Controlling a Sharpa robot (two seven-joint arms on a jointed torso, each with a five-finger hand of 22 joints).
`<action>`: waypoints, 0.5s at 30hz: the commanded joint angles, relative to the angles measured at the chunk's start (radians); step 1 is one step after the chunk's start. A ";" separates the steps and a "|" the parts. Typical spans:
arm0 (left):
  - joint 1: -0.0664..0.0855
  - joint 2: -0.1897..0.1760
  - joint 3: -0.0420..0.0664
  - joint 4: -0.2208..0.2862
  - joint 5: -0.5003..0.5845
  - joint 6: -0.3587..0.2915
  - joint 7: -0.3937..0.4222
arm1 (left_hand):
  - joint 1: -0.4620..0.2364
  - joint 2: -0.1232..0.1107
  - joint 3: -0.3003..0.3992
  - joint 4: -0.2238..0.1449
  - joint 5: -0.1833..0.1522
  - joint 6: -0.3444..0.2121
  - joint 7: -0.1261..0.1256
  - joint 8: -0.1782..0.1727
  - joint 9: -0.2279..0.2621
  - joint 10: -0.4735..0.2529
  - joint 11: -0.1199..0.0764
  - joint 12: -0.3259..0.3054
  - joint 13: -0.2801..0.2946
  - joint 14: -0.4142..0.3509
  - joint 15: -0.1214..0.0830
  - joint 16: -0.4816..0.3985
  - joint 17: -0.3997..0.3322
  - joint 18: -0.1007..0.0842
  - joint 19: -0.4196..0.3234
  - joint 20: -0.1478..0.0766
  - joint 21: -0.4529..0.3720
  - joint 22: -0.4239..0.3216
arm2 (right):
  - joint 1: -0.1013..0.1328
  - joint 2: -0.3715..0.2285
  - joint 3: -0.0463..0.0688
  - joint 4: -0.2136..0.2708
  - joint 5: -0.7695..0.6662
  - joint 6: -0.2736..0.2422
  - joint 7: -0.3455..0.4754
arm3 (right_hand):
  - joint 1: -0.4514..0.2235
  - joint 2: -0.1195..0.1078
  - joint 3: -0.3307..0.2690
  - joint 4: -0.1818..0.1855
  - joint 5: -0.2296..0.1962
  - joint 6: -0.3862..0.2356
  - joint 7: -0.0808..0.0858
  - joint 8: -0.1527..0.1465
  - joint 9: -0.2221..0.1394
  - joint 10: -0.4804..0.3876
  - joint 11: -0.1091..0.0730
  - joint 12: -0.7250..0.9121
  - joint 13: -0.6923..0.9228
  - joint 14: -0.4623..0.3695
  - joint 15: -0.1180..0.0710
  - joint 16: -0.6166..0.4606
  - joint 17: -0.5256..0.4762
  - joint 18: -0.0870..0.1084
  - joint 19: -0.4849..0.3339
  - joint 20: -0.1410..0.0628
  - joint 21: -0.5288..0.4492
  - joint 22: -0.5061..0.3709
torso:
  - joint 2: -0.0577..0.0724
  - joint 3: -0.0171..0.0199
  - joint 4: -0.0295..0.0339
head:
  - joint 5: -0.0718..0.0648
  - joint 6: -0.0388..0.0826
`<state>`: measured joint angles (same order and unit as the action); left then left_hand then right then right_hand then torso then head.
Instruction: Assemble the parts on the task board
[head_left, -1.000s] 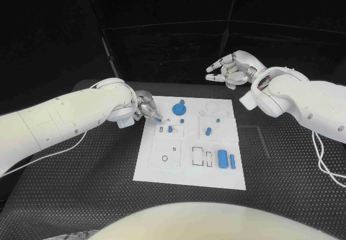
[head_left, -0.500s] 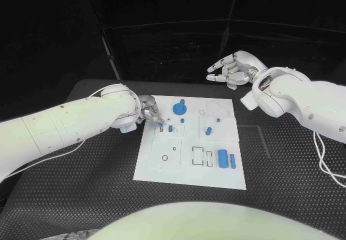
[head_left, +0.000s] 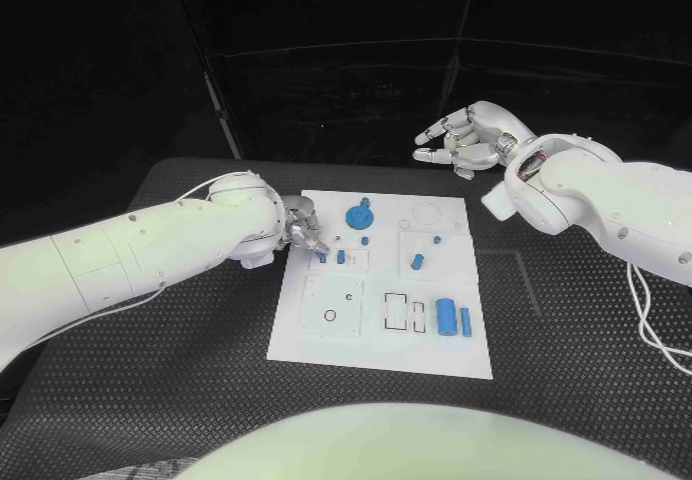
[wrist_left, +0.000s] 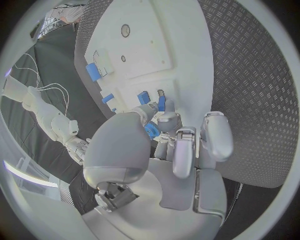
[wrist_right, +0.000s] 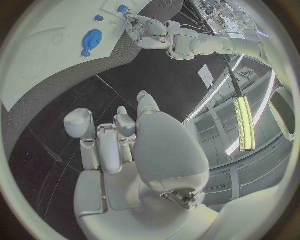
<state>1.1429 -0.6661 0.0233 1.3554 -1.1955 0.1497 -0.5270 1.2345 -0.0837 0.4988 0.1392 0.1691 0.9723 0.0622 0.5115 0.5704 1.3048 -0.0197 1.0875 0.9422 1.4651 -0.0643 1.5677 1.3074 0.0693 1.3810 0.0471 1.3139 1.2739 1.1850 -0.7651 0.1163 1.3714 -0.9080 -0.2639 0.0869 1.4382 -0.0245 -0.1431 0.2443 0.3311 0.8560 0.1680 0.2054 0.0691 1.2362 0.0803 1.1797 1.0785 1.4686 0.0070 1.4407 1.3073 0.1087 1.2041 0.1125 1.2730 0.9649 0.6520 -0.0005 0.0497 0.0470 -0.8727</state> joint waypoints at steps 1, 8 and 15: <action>0.001 0.005 -0.004 0.000 -0.027 0.035 -0.007 | 0.000 0.006 0.071 -0.064 -0.002 0.005 -0.012 0.004 -0.001 0.006 -0.001 0.003 0.002 0.106 -0.007 0.003 0.263 0.009 0.002 -0.004 -0.001 0.001 | 0.002 0.000 0.000 0.002 0.002 0.006 0.005 | 0.002 0.009 -0.005 -0.001 0.002 0.001 -0.004 0.005 -0.001 0.001 -0.004 0.000 0.001 0.053 -0.006 -0.003 0.044 0.012 -0.002 -0.002 -0.005 0.000 | 0.000 -0.0002 0.0003 | 0.000 0.000; 0.000 0.010 -0.011 0.001 -0.029 0.045 -0.008 | -0.001 0.006 0.072 -0.064 -0.002 0.005 -0.012 0.006 0.000 0.007 -0.001 0.003 0.002 0.106 -0.008 0.003 0.263 0.009 0.002 -0.005 -0.001 0.001 | 0.002 0.001 0.000 0.002 0.002 0.008 0.005 | 0.002 0.009 -0.005 -0.001 0.002 0.001 -0.004 0.005 -0.001 0.001 -0.004 0.000 0.001 0.053 -0.006 -0.003 0.044 0.012 -0.002 -0.002 -0.005 0.000 | -0.001 -0.0003 0.0004 | 0.001 0.000; 0.000 0.006 -0.014 0.004 -0.029 0.054 -0.009 | -0.003 0.007 0.073 -0.064 -0.002 0.006 -0.014 0.010 0.002 0.008 -0.002 0.004 0.003 0.106 -0.008 0.003 0.263 0.009 0.003 -0.005 0.000 0.002 | 0.002 0.001 0.000 0.001 0.002 0.008 0.005 | 0.002 0.010 -0.007 -0.001 0.003 0.001 -0.004 0.006 -0.001 0.000 -0.004 0.000 0.000 0.053 -0.007 -0.003 0.044 0.013 -0.003 -0.002 -0.006 -0.001 | 0.000 -0.0004 0.0004 | 0.001 0.000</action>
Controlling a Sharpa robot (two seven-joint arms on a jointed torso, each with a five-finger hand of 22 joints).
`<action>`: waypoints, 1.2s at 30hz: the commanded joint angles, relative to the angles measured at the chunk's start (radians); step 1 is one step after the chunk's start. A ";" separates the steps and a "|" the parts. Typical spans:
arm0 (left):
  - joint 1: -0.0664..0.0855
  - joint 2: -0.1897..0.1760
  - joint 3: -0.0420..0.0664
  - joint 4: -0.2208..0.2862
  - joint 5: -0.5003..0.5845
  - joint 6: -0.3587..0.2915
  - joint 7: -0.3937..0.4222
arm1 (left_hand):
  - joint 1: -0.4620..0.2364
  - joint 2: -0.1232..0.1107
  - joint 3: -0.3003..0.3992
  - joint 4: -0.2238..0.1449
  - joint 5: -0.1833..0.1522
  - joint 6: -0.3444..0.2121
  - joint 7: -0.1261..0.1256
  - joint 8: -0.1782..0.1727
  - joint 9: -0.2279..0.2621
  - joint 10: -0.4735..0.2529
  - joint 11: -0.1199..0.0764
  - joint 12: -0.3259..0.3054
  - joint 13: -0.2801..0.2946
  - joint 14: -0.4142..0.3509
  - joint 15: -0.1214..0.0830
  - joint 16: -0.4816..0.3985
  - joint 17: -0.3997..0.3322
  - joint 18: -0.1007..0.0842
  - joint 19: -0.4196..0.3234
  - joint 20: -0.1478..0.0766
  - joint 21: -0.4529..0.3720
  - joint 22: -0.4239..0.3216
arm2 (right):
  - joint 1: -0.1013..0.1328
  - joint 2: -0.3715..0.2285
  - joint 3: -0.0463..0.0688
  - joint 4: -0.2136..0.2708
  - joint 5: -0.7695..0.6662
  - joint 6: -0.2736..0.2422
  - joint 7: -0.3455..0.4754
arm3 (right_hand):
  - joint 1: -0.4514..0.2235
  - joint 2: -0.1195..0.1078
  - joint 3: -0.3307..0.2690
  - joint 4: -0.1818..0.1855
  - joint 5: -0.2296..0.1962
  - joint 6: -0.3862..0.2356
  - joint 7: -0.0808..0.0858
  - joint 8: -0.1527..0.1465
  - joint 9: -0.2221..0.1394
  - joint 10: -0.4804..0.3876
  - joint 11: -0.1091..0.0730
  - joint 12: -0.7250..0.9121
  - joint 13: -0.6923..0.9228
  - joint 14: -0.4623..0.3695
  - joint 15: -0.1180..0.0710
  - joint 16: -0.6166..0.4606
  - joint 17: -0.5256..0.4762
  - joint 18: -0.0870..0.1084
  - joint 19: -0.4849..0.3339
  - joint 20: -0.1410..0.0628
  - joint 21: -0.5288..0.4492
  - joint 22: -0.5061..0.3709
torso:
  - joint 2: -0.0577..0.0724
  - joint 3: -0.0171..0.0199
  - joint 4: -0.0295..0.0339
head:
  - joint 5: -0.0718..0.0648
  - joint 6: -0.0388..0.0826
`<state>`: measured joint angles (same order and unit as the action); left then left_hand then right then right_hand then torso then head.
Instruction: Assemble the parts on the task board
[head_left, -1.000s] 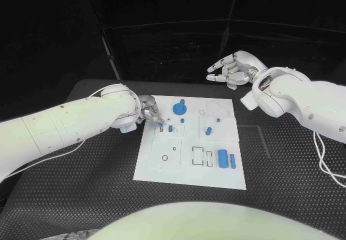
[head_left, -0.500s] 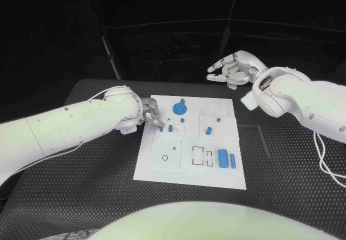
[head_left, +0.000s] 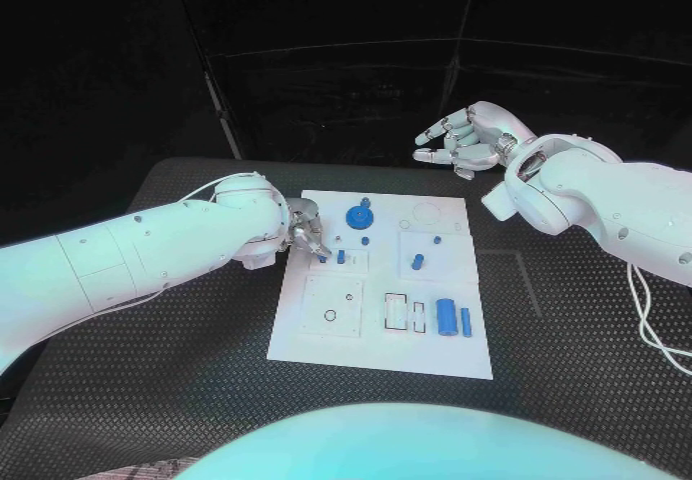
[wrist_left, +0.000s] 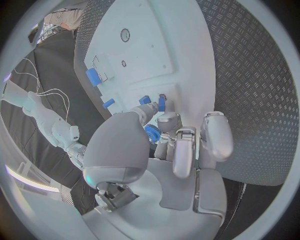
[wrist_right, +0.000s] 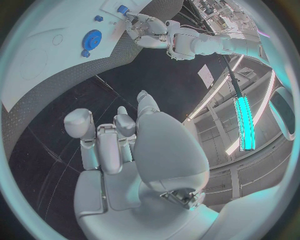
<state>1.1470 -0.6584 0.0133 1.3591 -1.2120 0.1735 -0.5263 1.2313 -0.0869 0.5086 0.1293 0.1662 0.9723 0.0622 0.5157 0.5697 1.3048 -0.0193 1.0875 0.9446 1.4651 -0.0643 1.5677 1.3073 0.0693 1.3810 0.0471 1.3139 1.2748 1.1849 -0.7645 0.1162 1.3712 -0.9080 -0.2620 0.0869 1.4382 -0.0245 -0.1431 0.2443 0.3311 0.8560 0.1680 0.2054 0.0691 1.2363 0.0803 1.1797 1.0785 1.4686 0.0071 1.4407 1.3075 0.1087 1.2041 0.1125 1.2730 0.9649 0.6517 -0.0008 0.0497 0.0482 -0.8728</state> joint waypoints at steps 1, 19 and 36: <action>-0.004 -0.002 -0.004 0.001 -0.012 0.032 -0.010 | 0.000 0.010 0.063 -0.054 0.001 0.006 -0.014 0.006 0.003 0.008 -0.002 0.004 0.001 0.106 -0.008 0.003 0.263 0.009 0.003 -0.005 0.000 0.001 | 0.002 0.000 0.000 0.002 0.002 0.006 0.005 | 0.002 0.010 -0.007 -0.001 0.003 0.001 -0.004 0.006 -0.001 0.000 -0.004 0.000 0.000 0.053 -0.007 -0.003 0.044 0.013 -0.003 -0.002 -0.006 -0.001 | 0.000 0.0000 0.0004 | -0.001 0.000; -0.004 -0.005 -0.005 0.002 -0.019 0.049 -0.013 | -0.002 0.011 0.067 -0.057 0.001 0.007 -0.016 0.015 0.008 0.011 -0.004 0.008 0.005 0.106 -0.010 0.003 0.263 0.009 0.003 -0.007 0.000 0.002 | 0.002 0.001 0.000 0.001 0.002 0.008 0.005 | 0.002 0.010 -0.007 -0.001 0.003 0.001 -0.004 0.006 -0.001 0.000 -0.004 0.000 0.000 0.053 -0.007 -0.003 0.044 0.013 -0.003 -0.002 -0.006 -0.001 | 0.000 0.0000 -0.0001 | 0.001 0.000; -0.004 0.015 -0.005 -0.017 -0.019 0.079 -0.013 | -0.088 -0.004 0.018 -0.014 -0.003 0.014 -0.028 0.056 0.023 0.025 -0.013 0.024 0.018 0.106 -0.017 0.003 0.263 0.006 0.011 -0.014 0.005 0.013 | 0.002 -0.001 0.000 0.003 0.002 0.007 0.004 | 0.002 0.010 -0.007 -0.001 0.003 0.001 -0.004 0.006 -0.001 0.000 -0.004 0.000 0.000 0.053 -0.007 -0.003 0.044 0.013 -0.003 -0.002 -0.006 -0.001 | 0.000 0.0002 0.0000 | -0.003 0.000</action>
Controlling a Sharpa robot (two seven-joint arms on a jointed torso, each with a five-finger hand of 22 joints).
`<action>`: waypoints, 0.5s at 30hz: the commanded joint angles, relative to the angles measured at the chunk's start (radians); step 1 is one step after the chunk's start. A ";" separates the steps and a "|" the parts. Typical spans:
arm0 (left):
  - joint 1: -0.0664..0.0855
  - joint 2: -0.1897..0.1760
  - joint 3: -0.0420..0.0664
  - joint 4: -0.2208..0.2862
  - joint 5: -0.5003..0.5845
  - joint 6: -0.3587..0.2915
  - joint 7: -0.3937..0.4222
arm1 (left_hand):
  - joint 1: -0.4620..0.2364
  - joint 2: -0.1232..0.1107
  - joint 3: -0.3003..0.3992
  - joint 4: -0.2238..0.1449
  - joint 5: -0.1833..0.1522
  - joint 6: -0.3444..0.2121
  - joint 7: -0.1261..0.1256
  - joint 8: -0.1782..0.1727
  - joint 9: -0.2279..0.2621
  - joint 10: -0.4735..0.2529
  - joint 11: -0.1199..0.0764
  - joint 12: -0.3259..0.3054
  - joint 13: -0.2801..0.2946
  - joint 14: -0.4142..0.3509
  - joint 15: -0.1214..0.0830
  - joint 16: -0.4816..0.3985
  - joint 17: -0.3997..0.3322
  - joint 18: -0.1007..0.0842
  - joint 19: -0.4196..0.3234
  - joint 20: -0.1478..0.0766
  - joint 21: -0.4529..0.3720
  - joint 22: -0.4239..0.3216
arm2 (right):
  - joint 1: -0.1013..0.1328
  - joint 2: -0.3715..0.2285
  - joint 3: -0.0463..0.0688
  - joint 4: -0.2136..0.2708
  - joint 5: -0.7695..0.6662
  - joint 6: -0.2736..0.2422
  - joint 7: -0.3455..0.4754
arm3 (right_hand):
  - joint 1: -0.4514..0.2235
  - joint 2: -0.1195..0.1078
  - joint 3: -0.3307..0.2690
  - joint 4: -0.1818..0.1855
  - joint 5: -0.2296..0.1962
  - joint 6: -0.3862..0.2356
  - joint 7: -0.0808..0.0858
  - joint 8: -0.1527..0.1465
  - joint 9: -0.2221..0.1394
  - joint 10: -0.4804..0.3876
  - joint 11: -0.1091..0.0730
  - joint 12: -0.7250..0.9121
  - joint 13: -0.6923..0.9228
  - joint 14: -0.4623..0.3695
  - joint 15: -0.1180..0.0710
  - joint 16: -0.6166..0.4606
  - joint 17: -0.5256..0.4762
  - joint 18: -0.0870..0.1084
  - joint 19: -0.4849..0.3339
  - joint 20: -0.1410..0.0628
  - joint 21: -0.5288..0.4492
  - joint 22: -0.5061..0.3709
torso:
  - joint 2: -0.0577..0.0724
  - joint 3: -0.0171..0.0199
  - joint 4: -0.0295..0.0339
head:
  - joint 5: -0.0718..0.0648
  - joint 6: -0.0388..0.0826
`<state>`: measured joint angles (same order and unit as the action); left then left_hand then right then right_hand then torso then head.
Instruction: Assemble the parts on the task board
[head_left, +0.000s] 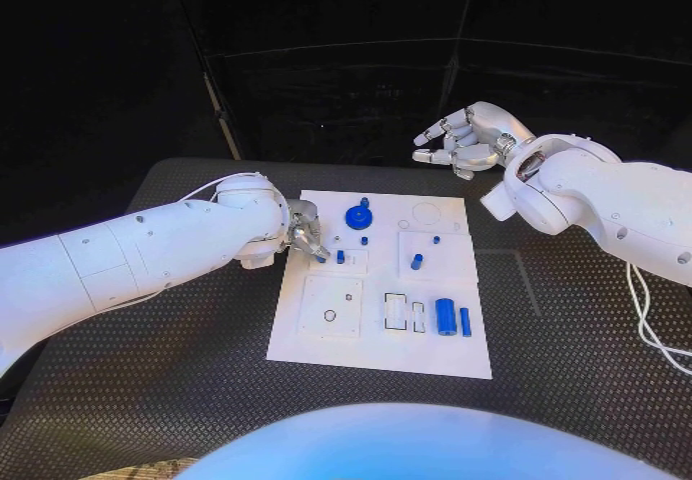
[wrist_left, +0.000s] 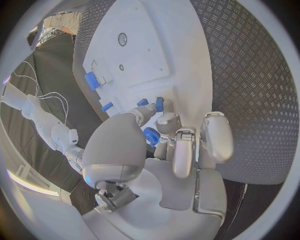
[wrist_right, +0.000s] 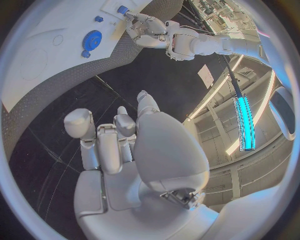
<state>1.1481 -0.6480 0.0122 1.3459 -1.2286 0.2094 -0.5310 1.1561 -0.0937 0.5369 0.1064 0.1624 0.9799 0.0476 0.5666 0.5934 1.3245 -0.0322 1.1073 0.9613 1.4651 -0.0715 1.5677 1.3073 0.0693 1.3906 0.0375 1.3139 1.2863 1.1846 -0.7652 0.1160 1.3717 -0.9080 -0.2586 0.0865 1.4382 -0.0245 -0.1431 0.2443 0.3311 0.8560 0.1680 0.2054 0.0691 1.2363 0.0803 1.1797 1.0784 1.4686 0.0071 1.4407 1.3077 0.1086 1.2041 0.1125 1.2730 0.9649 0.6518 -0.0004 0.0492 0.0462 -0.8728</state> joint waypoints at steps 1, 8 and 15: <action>-0.005 0.006 -0.004 -0.006 -0.003 0.044 -0.009 | -0.017 0.003 -0.014 0.011 0.000 0.007 -0.013 0.006 -0.001 0.006 0.000 0.005 0.002 0.106 -0.010 0.003 0.263 0.006 0.002 -0.005 0.005 0.002 | 0.002 0.000 0.001 0.002 0.002 0.004 0.004 | 0.002 0.010 -0.007 -0.001 0.003 0.001 -0.004 0.006 -0.001 0.000 -0.004 0.000 0.000 0.053 -0.007 -0.003 0.043 0.013 -0.003 -0.002 -0.006 -0.001 | 0.000 0.0000 0.0003 | -0.001 0.000; -0.004 0.015 -0.004 -0.022 -0.003 0.044 -0.009 | -0.031 0.006 -0.029 0.023 0.001 0.010 -0.015 0.011 -0.001 0.010 -0.002 0.011 0.008 0.106 -0.011 0.003 0.263 0.005 0.005 -0.006 0.008 0.006 | 0.002 0.000 0.001 0.003 0.002 0.003 0.004 | 0.002 0.010 -0.007 -0.001 0.003 0.001 -0.004 0.006 -0.001 0.000 -0.004 0.000 0.000 0.053 -0.007 -0.003 0.043 0.013 -0.003 -0.002 -0.006 -0.001 | 0.000 -0.0007 -0.0003 | -0.002 0.000; -0.004 0.021 -0.004 -0.033 -0.003 0.043 -0.008 | -0.044 0.009 -0.044 0.034 0.000 0.013 -0.017 0.015 -0.002 0.013 -0.003 0.015 0.013 0.106 -0.012 0.003 0.263 0.004 0.007 -0.007 0.011 0.010 | 0.002 0.000 0.001 0.003 0.002 0.003 0.004 | 0.002 0.011 -0.008 -0.001 0.003 0.002 -0.004 0.007 -0.001 -0.001 -0.004 -0.001 -0.002 0.053 -0.007 -0.004 0.042 0.013 -0.003 -0.002 -0.007 -0.002 | 0.000 -0.0006 0.0009 | -0.004 0.000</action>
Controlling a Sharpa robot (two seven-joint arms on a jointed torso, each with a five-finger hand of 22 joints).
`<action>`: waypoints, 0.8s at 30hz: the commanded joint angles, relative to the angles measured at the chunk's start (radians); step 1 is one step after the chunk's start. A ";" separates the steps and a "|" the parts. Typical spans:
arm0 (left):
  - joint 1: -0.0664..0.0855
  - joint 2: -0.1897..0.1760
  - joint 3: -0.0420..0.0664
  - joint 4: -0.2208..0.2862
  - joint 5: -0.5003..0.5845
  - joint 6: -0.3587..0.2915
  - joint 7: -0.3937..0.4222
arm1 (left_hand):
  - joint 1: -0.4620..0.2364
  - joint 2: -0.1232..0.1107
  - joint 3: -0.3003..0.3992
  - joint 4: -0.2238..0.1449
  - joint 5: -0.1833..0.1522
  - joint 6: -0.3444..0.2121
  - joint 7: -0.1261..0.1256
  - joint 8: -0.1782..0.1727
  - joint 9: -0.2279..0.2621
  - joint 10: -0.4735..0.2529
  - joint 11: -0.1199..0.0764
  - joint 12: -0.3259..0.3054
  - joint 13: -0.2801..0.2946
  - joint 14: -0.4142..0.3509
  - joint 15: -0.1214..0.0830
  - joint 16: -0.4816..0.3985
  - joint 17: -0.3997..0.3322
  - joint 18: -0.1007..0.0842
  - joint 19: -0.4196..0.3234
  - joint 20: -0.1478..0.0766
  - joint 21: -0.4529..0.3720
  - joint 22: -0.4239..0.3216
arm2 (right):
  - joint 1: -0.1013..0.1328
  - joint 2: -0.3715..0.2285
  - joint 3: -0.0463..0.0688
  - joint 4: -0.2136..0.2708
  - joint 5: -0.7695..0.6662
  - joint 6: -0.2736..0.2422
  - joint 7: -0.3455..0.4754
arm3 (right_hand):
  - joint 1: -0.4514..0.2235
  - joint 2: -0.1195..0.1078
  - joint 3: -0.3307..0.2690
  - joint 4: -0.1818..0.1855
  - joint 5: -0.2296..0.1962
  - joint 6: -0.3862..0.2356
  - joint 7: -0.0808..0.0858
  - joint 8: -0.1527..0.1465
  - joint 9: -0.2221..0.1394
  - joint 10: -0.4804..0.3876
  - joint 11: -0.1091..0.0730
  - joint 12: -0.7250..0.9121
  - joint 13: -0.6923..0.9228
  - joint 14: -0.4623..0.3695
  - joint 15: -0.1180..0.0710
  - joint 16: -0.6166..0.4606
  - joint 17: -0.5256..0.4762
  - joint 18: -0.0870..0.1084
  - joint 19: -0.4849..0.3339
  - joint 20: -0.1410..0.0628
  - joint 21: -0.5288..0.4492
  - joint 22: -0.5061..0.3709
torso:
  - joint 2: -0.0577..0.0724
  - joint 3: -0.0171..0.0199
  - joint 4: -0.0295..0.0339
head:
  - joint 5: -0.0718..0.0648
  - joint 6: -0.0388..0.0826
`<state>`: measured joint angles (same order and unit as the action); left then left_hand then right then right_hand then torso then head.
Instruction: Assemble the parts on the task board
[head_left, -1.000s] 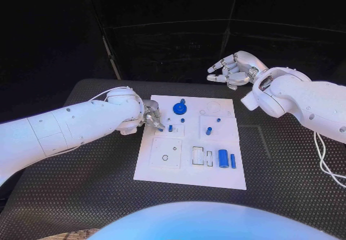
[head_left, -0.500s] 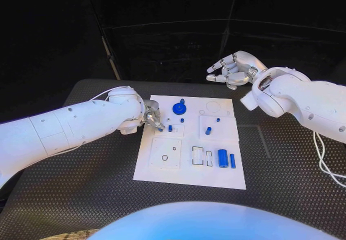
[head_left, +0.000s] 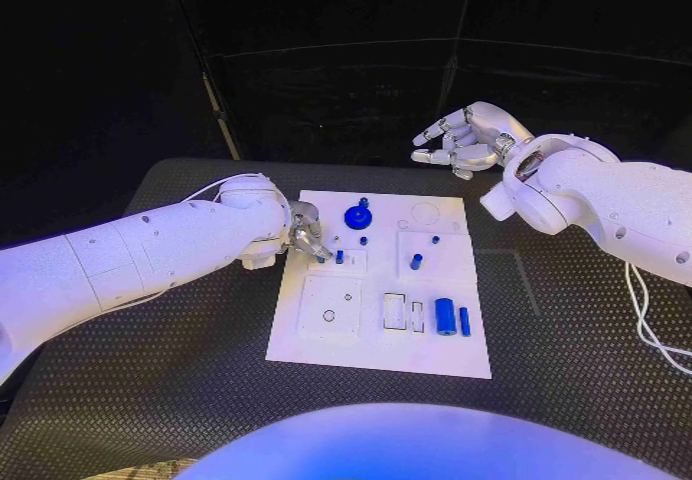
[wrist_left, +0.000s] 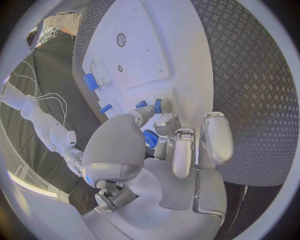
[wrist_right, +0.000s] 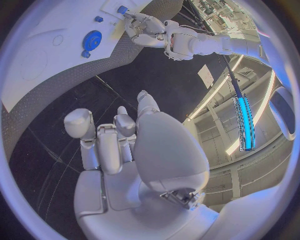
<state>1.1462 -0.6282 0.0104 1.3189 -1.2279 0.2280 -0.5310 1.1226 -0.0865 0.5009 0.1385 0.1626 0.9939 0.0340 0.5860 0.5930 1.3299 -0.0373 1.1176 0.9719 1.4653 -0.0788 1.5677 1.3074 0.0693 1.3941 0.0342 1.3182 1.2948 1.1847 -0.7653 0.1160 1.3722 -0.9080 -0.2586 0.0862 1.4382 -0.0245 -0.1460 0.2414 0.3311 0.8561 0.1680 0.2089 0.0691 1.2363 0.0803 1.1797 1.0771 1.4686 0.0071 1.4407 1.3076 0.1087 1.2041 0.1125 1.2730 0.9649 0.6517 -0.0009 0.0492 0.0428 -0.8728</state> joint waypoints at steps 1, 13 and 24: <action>-0.002 0.003 -0.002 -0.007 -0.004 0.025 -0.008 | -0.015 0.002 -0.012 0.005 0.000 0.000 -0.004 -0.004 -0.002 0.008 0.002 0.006 0.003 0.105 -0.005 0.003 0.263 0.004 0.004 -0.004 0.007 0.003 | 0.002 0.000 0.001 0.002 0.002 0.003 0.004 | 0.002 0.011 -0.005 0.002 0.003 0.002 -0.004 0.004 -0.001 -0.001 -0.004 -0.001 -0.001 0.053 -0.007 -0.004 0.042 0.013 -0.003 -0.002 -0.007 -0.002 | 0.000 0.0001 0.0010 | -0.001 0.000; -0.002 0.006 -0.002 -0.019 -0.004 0.021 -0.008 | -0.076 -0.006 -0.105 0.059 -0.001 0.010 -0.005 0.005 -0.010 0.013 0.001 0.013 0.010 0.105 -0.007 0.003 0.263 0.002 0.010 -0.006 0.010 0.011 | 0.002 0.000 0.001 0.001 0.002 0.003 0.005 | 0.001 0.011 -0.006 0.002 0.003 0.002 -0.004 0.004 -0.001 -0.002 -0.004 -0.002 -0.002 0.052 -0.007 -0.005 0.041 0.013 -0.003 -0.002 -0.007 -0.003 | 0.000 -0.0002 0.0005 | -0.003 0.000; -0.002 -0.012 0.012 0.005 -0.004 -0.051 -0.001 | -0.133 -0.011 -0.238 0.145 -0.001 0.011 -0.005 0.008 -0.020 0.010 0.000 0.011 0.005 0.105 -0.007 0.003 0.263 0.003 0.011 -0.007 0.006 0.012 | 0.002 0.000 0.001 0.001 0.002 0.003 0.006 | 0.000 0.011 -0.007 0.003 0.003 0.001 -0.004 0.004 -0.001 -0.002 -0.004 -0.003 -0.003 0.052 -0.007 -0.005 0.041 0.013 -0.004 -0.002 -0.008 -0.004 | -0.001 -0.0001 0.0006 | -0.006 0.000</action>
<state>1.1417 -0.6396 0.0194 1.3188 -1.2283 0.2159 -0.5311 0.9959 -0.0978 0.2698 0.2792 0.1632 0.9992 0.0285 0.5898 0.5739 1.3348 -0.0360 1.1272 0.9784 1.4654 -0.0787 1.5677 1.3073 0.0693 1.4002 0.0280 1.3225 1.3068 1.1847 -0.7655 0.1159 1.3715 -0.9081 -0.2586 0.0861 1.4382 -0.0245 -0.1485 0.2440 0.3311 0.8560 0.1680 0.2089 0.0691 1.2363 0.0803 1.1797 1.0753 1.4686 0.0071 1.4407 1.3074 0.1087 1.2041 0.1125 1.2692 0.9622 0.6513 -0.0015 0.0501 0.0365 -0.8728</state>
